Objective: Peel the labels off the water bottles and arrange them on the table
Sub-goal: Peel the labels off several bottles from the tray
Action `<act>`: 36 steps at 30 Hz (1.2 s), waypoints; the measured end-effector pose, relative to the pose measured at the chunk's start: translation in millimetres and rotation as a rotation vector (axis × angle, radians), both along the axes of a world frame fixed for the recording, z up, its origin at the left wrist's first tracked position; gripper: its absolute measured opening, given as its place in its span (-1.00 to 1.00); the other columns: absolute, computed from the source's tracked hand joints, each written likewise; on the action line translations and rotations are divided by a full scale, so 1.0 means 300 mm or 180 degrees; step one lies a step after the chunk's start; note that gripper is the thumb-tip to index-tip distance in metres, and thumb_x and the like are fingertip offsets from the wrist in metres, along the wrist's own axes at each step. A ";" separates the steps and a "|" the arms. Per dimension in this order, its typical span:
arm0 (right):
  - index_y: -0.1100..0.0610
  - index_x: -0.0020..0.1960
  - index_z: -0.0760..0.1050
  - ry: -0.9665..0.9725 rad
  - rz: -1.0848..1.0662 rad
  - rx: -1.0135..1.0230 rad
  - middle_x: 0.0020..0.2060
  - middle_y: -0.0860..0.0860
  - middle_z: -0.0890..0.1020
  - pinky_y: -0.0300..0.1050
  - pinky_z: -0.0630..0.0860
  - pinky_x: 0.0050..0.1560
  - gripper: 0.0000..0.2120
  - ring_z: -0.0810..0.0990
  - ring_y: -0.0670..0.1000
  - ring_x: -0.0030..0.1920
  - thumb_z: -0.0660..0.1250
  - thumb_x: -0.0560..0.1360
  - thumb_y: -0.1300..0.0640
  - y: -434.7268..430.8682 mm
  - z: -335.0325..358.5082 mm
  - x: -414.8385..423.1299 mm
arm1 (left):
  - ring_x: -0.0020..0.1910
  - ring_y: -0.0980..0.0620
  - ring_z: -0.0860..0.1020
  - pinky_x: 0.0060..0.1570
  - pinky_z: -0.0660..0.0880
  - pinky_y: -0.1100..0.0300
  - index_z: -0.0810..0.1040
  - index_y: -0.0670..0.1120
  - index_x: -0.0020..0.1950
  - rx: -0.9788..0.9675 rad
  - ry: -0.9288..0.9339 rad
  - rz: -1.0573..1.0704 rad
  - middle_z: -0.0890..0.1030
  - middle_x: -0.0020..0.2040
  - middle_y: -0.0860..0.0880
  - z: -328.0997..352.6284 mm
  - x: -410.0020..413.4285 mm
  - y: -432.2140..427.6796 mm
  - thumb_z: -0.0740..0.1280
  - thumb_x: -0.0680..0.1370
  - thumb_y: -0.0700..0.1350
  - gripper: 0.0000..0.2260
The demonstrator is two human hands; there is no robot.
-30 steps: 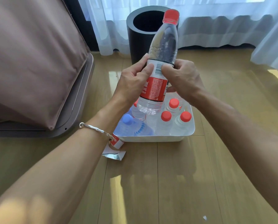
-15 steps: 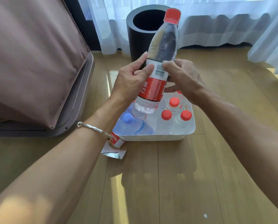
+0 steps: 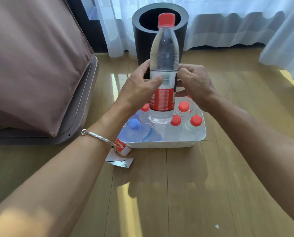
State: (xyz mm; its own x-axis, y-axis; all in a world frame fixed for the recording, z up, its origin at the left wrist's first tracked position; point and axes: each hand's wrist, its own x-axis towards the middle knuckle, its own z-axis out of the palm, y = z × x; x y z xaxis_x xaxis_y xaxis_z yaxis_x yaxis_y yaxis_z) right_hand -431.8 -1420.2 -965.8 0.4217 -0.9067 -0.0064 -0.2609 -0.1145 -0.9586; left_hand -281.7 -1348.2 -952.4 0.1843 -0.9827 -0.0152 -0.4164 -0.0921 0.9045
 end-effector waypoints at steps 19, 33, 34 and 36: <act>-0.23 0.14 0.51 -0.0056 0.0756 -0.0280 -0.02 -0.10 0.70 -0.09 0.66 -0.02 -0.74 0.69 -0.06 0.02 0.18 0.66 0.11 0.041 0.045 -0.024 | 0.00 0.05 0.65 -0.05 0.64 -0.06 0.46 0.06 0.25 0.0413 -0.0127 0.0370 0.64 0.03 0.09 0.029 -0.015 -0.009 0.30 0.18 0.23 -0.35; -0.19 0.22 0.50 -0.0040 0.0728 -0.0318 0.01 0.01 0.71 -0.14 0.65 -0.09 -0.75 0.68 -0.03 0.04 0.22 0.65 0.11 0.047 0.043 -0.013 | -0.04 -0.03 0.67 -0.25 0.67 -0.05 0.46 0.02 0.29 0.0502 0.0212 0.0315 0.65 0.06 0.00 0.021 0.003 -0.005 0.32 0.27 0.11 -0.42; -0.20 0.24 0.50 -0.0005 0.0692 -0.0346 -0.01 -0.03 0.71 -0.16 0.64 -0.10 -0.75 0.68 -0.06 0.03 0.23 0.64 0.09 0.045 0.042 -0.011 | -0.05 -0.03 0.67 -0.26 0.67 -0.05 0.47 0.02 0.27 0.0503 0.0223 0.0341 0.65 0.04 0.00 0.023 0.002 -0.007 0.32 0.26 0.11 -0.42; -0.21 0.23 0.51 0.0027 0.0639 -0.0359 -0.02 -0.04 0.72 -0.16 0.63 -0.10 -0.75 0.68 -0.07 0.02 0.22 0.64 0.08 0.043 0.036 -0.010 | -0.08 -0.02 0.68 -0.26 0.67 -0.06 0.51 0.03 0.20 0.0504 0.0215 0.0338 0.67 -0.02 0.01 0.022 0.002 -0.009 0.31 0.27 0.08 -0.50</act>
State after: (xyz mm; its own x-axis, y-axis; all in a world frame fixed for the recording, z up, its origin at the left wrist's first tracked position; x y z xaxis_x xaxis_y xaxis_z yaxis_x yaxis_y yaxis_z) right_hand -434.9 -1407.2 -955.1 0.5941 -0.7998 0.0859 -0.2299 -0.2711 -0.9347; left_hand -281.2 -1350.8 -945.8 0.2802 -0.9422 -0.1839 -0.3357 -0.2756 0.9007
